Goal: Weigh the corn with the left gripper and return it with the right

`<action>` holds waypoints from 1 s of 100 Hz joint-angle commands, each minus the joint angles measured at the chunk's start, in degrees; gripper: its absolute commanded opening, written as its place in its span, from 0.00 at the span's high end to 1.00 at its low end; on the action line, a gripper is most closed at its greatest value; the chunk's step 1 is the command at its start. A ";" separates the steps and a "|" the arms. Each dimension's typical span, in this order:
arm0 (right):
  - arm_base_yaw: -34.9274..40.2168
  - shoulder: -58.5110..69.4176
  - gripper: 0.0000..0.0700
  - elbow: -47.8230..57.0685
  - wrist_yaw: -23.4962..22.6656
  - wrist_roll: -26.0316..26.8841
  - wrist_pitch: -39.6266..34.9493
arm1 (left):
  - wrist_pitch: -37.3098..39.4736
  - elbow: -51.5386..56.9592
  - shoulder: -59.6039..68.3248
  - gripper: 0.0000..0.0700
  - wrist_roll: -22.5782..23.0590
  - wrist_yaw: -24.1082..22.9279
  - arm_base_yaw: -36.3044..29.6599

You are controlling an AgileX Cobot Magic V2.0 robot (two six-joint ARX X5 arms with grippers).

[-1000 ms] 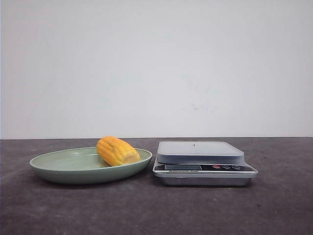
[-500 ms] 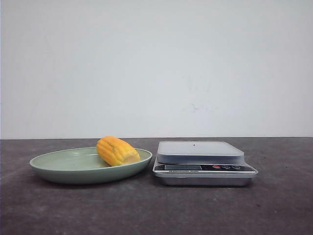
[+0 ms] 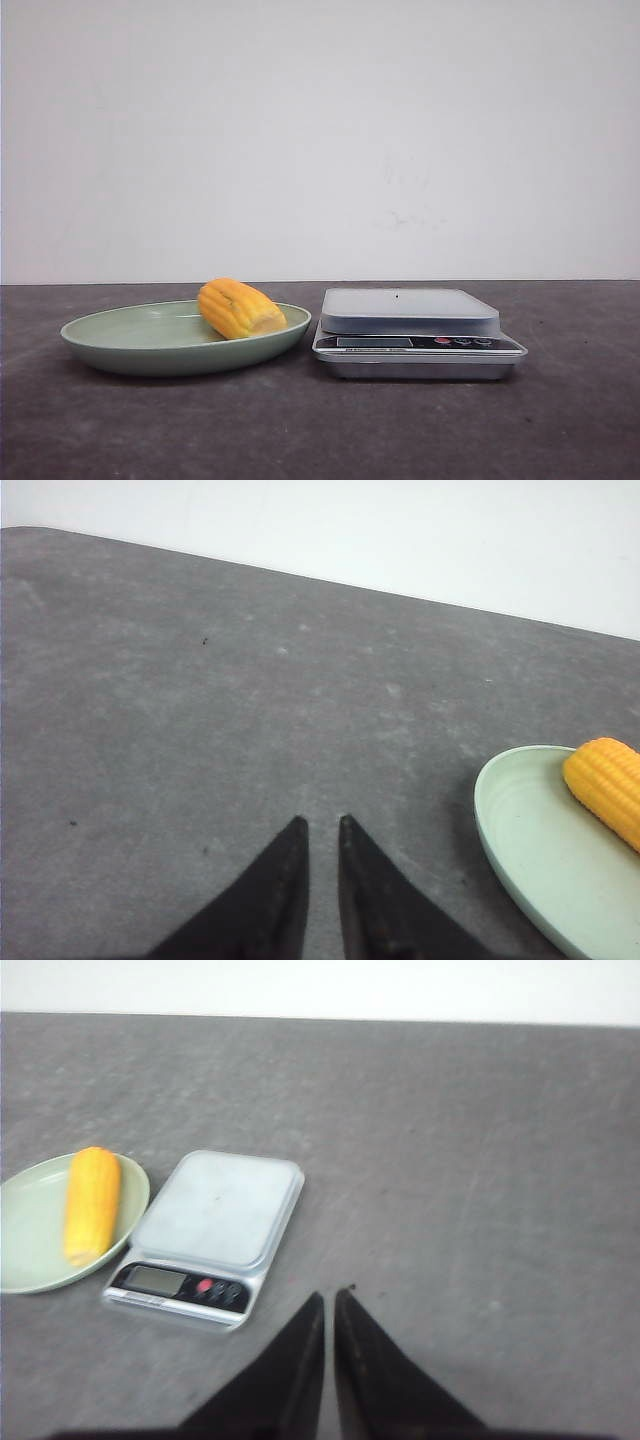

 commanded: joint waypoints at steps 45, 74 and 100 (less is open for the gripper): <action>-17.94 -11.43 0.98 -34.47 -5.44 -10.10 47.91 | -0.17 -1.01 -0.04 0.98 0.26 0.04 0.04; -21.94 -19.10 0.98 -53.27 -5.53 -9.86 55.04 | -0.17 -1.01 -0.04 0.98 0.26 0.04 0.04; -21.84 -19.32 0.98 -54.53 -5.51 -10.10 54.21 | -0.15 -1.01 -0.04 0.98 0.26 0.04 0.04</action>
